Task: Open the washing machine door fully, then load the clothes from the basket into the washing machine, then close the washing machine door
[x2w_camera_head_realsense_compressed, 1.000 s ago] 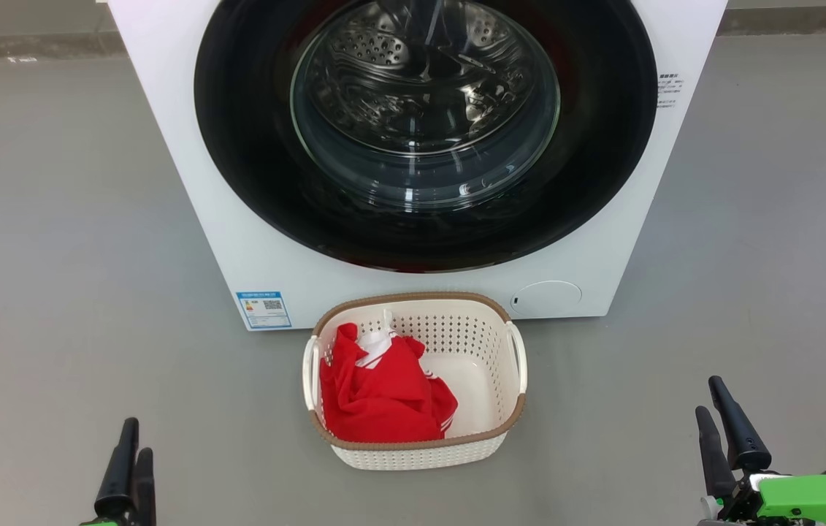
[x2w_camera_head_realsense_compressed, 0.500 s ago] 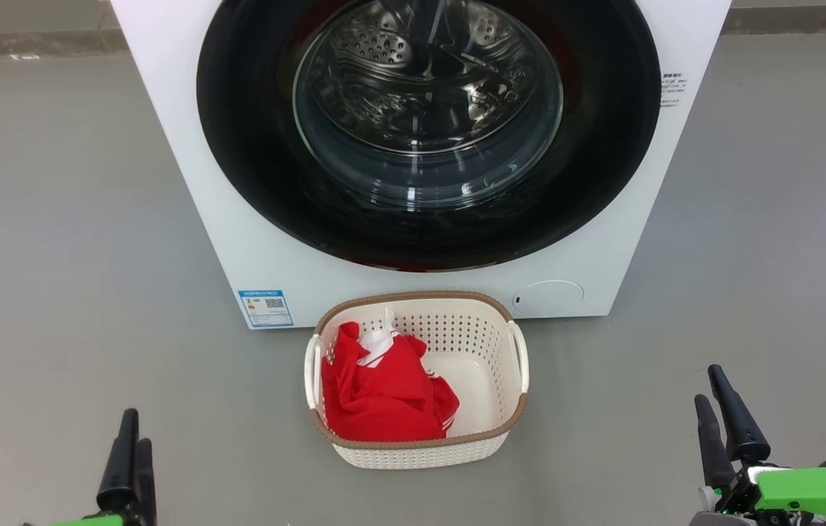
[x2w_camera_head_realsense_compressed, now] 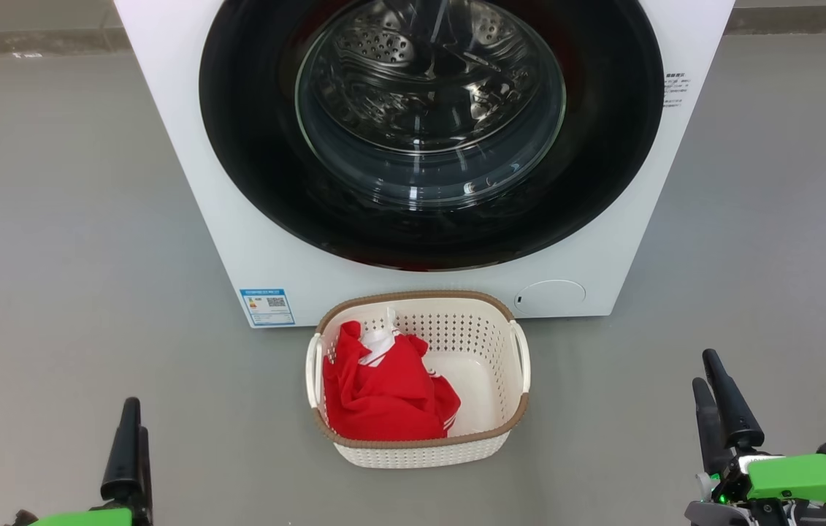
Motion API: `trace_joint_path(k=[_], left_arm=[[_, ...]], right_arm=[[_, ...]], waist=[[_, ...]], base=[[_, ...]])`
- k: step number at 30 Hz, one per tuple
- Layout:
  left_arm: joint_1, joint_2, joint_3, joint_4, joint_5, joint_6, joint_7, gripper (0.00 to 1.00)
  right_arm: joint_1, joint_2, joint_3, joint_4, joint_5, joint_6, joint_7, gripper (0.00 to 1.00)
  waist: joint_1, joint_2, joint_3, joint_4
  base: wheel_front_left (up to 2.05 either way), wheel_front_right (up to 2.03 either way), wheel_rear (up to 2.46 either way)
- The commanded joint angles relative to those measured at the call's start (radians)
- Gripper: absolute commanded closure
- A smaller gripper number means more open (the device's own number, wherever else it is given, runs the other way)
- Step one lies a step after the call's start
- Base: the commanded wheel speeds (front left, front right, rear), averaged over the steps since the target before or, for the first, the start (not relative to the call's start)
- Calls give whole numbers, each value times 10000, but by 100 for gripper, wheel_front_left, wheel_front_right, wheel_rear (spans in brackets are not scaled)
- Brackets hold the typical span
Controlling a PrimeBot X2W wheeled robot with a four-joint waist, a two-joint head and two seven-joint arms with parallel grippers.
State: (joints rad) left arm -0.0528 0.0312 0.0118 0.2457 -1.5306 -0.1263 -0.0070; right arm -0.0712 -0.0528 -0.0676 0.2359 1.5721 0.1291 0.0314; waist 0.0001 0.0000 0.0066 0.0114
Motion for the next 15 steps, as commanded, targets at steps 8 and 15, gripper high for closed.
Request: trace_joint_path(k=[8,15], left_arm=[[-501,235,-21,-461,882,-18,-355,0],[-529,285,-132,-532,1715,-21,-562,0]], right_arm=[[-583,-441,620,-514,-358,6,-564,0],[-684,-744,1054,-595,-770,7,-926,0]], waist=[[-1,0,6,24],[-1,0,2,56]], base=[[0,0,0],[0,0,0]])
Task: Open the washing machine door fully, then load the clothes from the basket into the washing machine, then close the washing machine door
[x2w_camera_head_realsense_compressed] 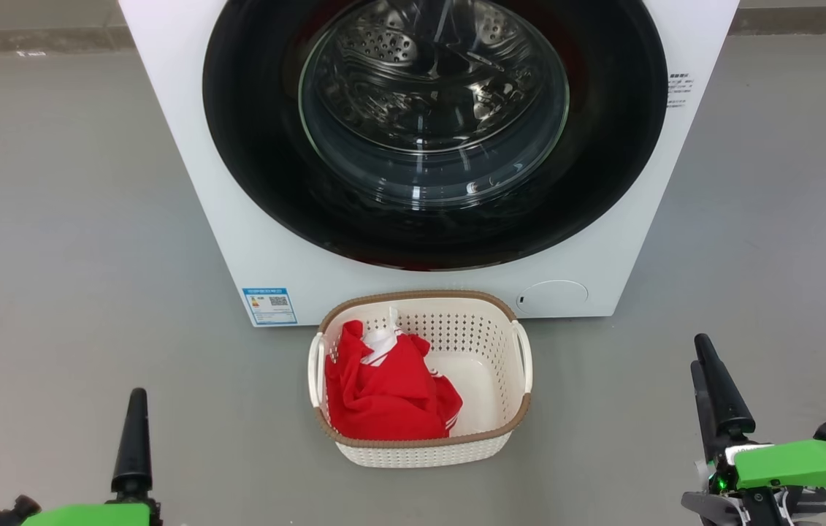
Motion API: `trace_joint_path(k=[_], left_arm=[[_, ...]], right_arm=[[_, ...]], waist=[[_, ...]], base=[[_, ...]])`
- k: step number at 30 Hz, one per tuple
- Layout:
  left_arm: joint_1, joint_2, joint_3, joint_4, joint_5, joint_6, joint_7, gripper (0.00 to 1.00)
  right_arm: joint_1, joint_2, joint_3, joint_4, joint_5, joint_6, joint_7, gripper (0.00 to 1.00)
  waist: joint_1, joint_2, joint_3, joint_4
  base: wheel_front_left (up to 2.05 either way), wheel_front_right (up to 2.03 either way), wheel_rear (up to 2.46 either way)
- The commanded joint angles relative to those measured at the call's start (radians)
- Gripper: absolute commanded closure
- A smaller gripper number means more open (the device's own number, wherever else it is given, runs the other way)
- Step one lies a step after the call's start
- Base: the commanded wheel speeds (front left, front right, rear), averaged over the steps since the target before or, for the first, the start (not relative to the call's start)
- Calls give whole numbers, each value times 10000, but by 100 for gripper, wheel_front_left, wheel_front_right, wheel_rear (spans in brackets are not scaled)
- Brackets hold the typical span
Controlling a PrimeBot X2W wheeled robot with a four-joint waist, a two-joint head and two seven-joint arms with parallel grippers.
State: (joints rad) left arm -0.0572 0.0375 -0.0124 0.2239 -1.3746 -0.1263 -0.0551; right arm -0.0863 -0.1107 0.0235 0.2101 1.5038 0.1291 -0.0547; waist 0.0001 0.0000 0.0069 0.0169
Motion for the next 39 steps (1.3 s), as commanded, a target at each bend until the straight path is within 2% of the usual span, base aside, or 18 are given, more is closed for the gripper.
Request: trace_joint_path(k=[1,8,16,39], left_arm=[[-489,224,95,-319,264,-21,-111,0],[-507,272,-34,-392,1155,-23,-319,0],[-521,339,-103,-447,2335,-26,-557,0],[-620,347,-130,-354,6705,-34,-1210,0]], right_arm=[[-547,-208,200,-341,-171,7,-108,0],[-646,-420,479,-335,-1009,8,-346,0],[-708,-465,575,-274,-2493,9,-582,0],[-1026,-710,969,-41,-7064,12,-1226,0]], waist=[[-1,0,-4,5],[-1,0,-27,34],[-1,0,-61,57],[-1,0,-85,120]], base=[[0,0,0],[0,0,0],[0,0,0],[0,0,0]])
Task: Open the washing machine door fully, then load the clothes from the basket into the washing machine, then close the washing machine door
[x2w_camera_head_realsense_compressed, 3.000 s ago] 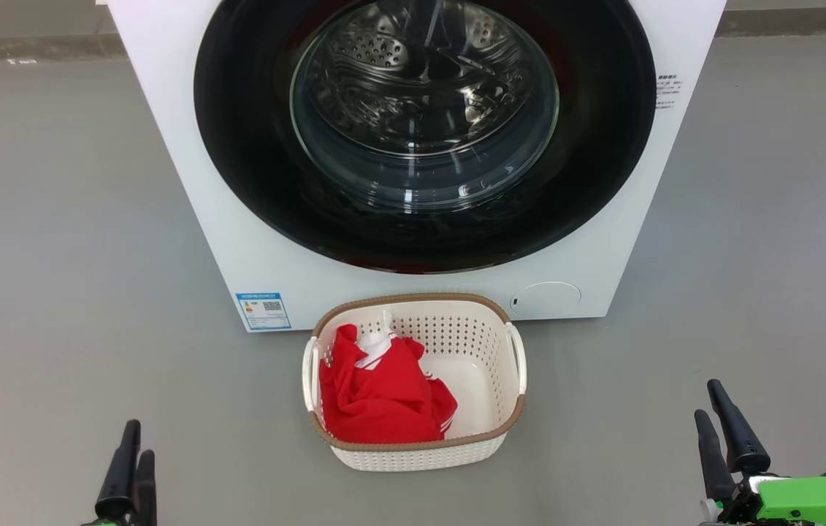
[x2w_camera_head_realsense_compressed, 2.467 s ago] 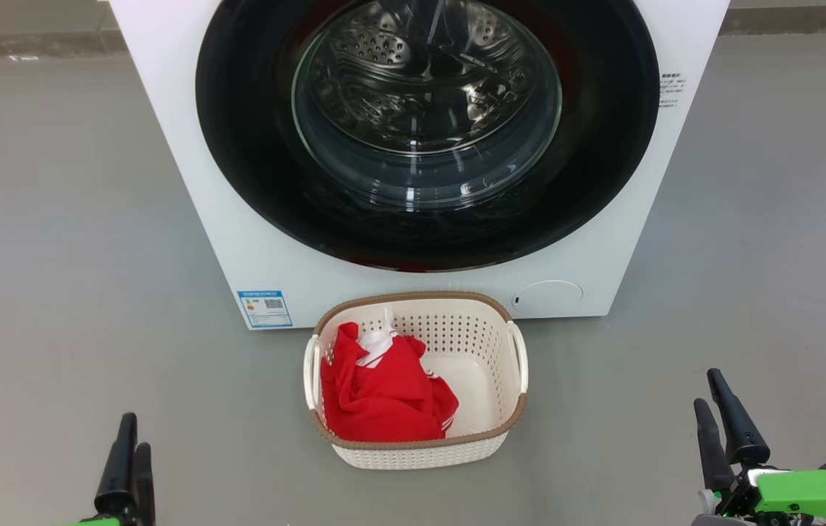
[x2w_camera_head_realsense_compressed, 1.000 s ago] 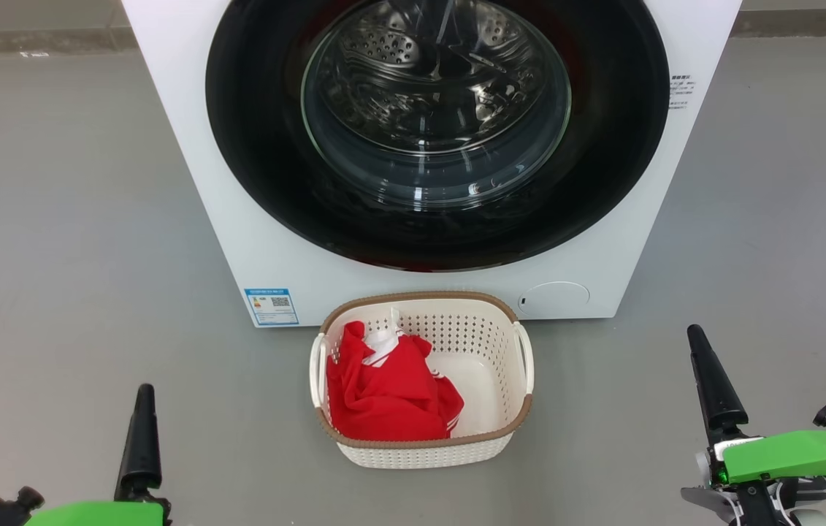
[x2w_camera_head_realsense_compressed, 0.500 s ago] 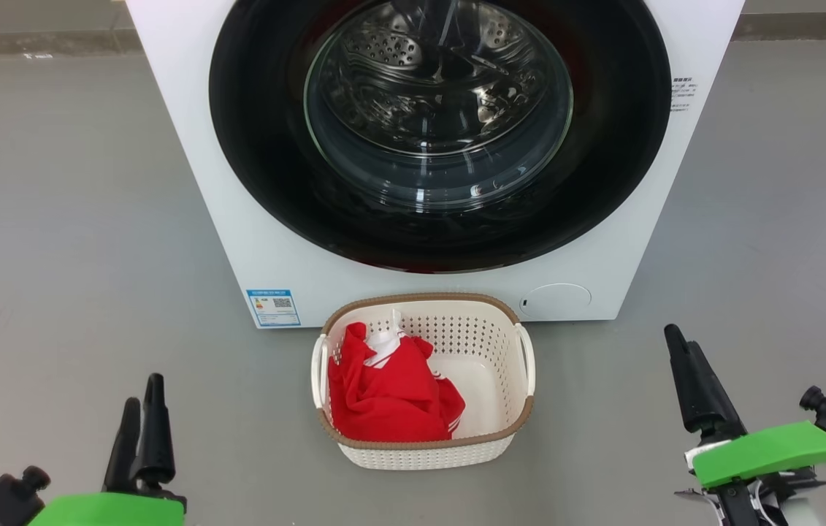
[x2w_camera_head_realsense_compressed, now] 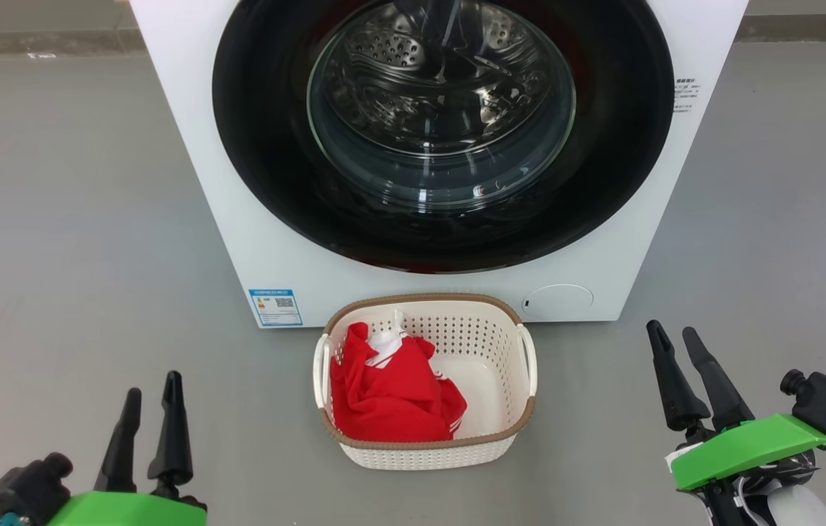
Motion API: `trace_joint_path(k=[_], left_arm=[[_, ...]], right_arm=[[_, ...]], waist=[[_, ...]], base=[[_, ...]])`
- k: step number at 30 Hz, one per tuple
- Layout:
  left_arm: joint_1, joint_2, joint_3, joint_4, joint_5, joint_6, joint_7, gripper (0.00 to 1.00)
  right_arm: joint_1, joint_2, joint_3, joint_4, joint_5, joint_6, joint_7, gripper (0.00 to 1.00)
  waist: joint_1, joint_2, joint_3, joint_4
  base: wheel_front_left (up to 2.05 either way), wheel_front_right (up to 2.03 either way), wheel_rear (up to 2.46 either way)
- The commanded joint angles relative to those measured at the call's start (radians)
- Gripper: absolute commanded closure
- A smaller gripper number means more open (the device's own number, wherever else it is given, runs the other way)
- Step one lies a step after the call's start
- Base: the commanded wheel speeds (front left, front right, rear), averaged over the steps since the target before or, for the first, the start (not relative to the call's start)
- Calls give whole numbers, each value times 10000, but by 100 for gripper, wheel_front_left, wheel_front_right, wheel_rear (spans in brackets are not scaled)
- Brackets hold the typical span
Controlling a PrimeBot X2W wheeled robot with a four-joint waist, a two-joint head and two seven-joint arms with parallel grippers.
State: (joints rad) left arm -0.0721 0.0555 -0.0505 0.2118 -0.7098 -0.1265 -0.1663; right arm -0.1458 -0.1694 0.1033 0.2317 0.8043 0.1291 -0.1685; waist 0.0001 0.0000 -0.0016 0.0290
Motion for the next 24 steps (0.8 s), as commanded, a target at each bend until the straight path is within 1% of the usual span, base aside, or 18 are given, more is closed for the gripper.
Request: trace_joint_path(k=[1,10,24], left_arm=[[-470,169,246,-225,326,-33,-127,0],[-517,93,198,-85,2146,-30,-395,0],[-505,1,168,-194,3953,-37,-810,0]], right_arm=[[-443,-115,143,-225,-278,12,-118,0],[-555,-153,195,37,-1965,13,-382,0],[-652,-230,376,165,-3885,15,-791,0]], waist=[[-1,0,2,4],[-1,0,34,39],[-1,0,45,48]], base=[[0,0,0],[0,0,0],[0,0,0]])
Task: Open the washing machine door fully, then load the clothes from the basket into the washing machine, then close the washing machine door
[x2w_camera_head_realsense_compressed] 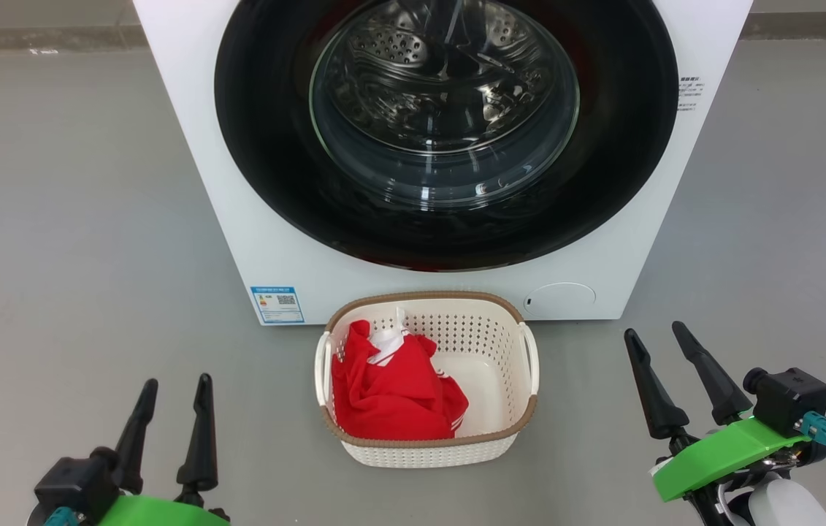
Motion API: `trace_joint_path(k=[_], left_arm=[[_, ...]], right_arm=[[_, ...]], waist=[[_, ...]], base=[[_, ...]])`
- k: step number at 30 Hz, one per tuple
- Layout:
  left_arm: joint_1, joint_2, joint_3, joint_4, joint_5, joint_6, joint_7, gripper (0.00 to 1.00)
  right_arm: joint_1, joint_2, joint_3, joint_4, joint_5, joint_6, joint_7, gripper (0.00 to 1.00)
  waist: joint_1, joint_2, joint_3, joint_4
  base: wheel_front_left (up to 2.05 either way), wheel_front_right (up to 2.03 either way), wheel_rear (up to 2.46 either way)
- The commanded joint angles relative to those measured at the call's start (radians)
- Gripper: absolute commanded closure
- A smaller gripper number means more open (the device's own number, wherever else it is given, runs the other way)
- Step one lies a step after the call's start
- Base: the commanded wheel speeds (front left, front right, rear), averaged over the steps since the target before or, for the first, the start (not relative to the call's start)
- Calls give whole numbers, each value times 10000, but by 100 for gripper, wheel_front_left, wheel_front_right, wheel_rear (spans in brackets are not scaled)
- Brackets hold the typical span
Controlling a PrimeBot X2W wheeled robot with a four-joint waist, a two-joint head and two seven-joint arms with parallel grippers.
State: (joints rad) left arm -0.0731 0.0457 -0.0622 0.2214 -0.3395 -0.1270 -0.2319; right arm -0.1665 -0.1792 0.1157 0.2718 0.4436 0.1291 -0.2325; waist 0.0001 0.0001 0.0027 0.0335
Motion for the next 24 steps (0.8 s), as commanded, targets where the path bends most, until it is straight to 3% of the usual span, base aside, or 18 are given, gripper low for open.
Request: trace_joint_path(k=[1,24], left_arm=[[-495,94,281,-298,340,-32,-184,0],[-410,54,336,-354,541,-35,-298,0]], right_arm=[[-452,-141,263,-244,-392,15,-180,0],[-418,-86,281,-244,-840,16,-293,0]], waist=[[0,-1,6,7],[0,-1,-28,28]], base=[[0,0,0],[0,0,0]])
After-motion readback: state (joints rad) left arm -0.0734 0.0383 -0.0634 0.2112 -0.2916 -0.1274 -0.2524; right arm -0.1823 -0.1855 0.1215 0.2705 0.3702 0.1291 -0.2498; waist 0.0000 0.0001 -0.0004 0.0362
